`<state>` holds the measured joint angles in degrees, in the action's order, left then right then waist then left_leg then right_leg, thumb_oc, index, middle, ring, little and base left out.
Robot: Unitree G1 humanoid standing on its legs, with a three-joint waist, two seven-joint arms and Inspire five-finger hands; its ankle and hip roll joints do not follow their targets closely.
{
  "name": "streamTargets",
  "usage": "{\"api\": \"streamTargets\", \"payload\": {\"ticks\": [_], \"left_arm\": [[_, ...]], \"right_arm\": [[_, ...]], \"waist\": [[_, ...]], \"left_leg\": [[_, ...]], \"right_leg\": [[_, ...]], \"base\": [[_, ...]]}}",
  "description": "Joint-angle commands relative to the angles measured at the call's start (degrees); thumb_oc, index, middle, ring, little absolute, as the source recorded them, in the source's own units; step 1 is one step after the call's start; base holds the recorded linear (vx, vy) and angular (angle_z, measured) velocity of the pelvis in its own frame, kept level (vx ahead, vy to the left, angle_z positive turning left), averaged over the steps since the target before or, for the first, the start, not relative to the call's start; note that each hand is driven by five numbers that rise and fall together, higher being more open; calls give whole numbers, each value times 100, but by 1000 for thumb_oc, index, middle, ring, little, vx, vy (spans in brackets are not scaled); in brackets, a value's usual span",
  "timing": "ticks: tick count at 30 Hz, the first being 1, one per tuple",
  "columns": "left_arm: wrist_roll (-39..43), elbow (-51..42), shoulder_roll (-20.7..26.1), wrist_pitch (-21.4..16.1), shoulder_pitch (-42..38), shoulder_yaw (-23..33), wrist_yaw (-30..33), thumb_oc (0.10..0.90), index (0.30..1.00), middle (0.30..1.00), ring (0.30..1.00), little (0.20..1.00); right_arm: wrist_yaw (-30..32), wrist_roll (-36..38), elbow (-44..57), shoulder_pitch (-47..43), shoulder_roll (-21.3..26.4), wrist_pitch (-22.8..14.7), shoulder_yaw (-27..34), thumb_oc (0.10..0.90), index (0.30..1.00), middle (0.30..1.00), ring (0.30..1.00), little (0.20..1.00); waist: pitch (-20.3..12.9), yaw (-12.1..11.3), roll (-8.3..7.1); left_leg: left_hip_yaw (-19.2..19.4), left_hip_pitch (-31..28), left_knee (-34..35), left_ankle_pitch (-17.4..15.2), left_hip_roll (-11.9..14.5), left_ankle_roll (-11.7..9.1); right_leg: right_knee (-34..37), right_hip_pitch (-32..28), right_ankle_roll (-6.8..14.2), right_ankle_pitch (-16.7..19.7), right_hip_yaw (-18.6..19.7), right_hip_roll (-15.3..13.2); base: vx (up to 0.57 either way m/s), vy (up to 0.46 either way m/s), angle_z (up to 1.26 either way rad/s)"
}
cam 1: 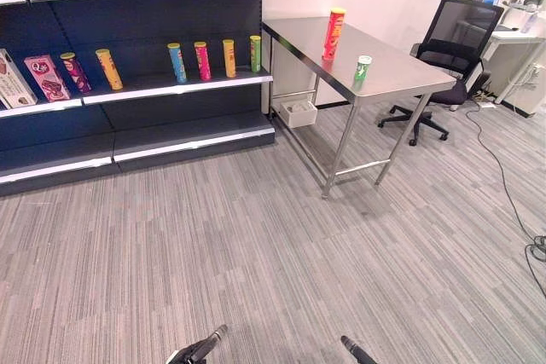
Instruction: Put the goods on the table back onto the shelves and tidy them up.
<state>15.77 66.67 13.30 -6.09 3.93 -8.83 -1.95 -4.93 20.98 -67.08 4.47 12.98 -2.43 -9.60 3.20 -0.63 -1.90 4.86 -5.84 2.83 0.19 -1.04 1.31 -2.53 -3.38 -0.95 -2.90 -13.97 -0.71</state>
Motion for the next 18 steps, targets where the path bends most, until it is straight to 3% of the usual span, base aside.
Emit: {"api": "streamTargets", "payload": {"ticks": [1,18], "left_arm": [[-49,98,84,-276,-419,-78,52,800,900,900,900,900],[-171,73,127,-268,-397,-81,90,800,900,900,900,900]], "right_arm": [[-92,79,-130,-433,186,-269,-135,800,900,900,900,900],[-130,-14,47,-444,276,-275,-236,800,900,900,900,900]], "waist": [[88,19,-82],[191,-33,-114]], "left_leg": [[109,-210,217,-31,136,-335],[73,-271,217,-10,186,-341]], "right_leg": [[627,-225,827,562,51,-543],[671,-252,788,518,183,-457]], "base": [[0,0,0],[0,-8,0]]}}
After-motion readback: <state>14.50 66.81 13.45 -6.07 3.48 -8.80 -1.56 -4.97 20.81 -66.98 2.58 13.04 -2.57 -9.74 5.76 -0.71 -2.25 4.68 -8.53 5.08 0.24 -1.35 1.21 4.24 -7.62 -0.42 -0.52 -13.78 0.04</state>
